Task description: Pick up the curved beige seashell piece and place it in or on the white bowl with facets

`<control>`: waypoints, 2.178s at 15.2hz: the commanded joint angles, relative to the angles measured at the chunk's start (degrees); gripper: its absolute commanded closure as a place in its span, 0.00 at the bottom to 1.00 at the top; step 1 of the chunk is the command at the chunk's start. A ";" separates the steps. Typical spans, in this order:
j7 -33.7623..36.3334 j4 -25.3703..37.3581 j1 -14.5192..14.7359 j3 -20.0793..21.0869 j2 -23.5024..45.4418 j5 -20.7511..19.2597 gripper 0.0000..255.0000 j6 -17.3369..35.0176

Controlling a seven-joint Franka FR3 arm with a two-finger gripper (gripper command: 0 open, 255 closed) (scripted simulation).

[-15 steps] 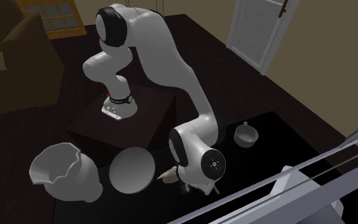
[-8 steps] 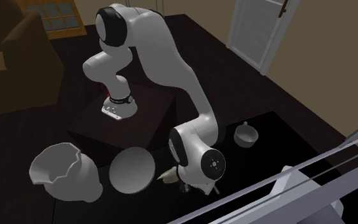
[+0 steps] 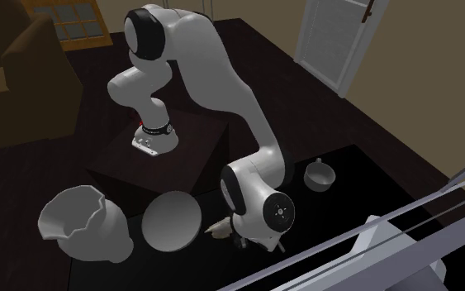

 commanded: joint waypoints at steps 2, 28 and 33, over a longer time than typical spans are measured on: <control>-0.02 -0.35 -0.05 -0.32 -0.18 -0.25 1.00 0.56; 6.60 -22.27 6.35 -5.25 -8.94 -9.86 0.00 25.88; 6.60 -22.27 6.35 -5.25 -8.94 -9.86 1.00 25.88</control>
